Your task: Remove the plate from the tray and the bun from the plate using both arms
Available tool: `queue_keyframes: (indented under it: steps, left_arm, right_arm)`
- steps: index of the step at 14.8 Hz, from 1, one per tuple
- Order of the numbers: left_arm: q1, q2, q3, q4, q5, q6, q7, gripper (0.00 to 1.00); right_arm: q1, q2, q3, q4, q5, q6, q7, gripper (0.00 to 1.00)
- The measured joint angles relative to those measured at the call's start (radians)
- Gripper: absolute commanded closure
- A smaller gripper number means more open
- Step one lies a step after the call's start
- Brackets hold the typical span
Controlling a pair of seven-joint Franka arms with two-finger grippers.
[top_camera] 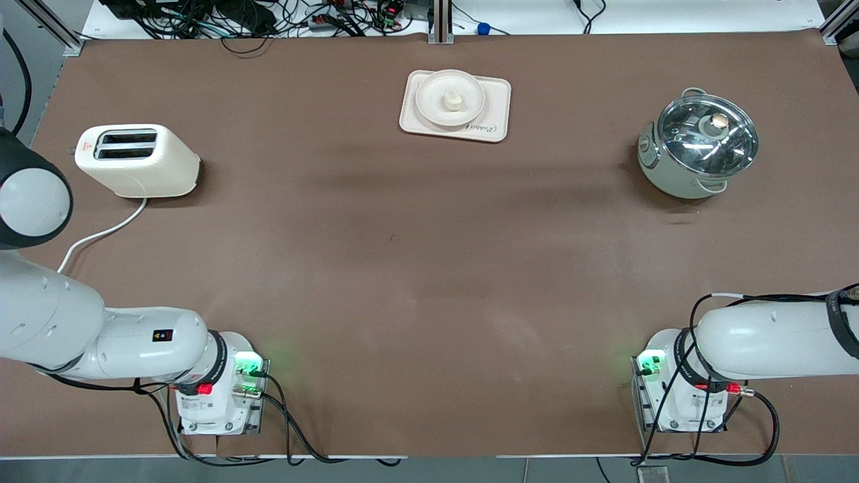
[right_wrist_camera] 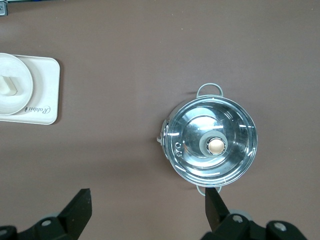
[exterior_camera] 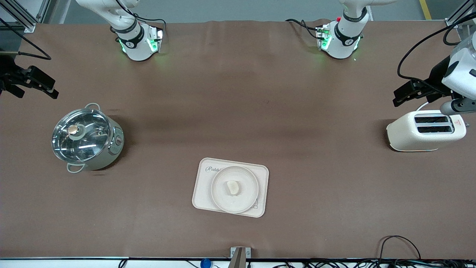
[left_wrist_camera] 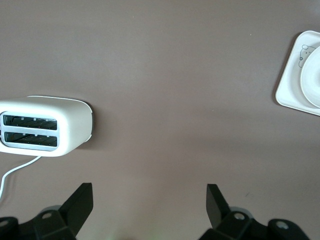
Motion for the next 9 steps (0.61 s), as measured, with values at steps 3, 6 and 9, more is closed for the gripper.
queue_keyframes:
  steps: [3,6,9]
  left_arm:
    - [0.000,0.000,0.000,0.000,0.000,0.000,0.000,0.00]
    - [0.000,0.000,0.000,0.000,0.000,0.000,0.000,0.00]
    - [0.000,0.001,0.000,0.000,0.000,0.000,0.000,0.00]
  right_arm:
    - [0.000,0.000,0.001,0.000,0.000,0.000,0.000,0.00]
    - [0.000,0.000,0.001,0.000,0.000,0.000,0.000,0.00]
    - [0.000,0.011,0.002,0.000,0.007,0.000,0.000,0.00]
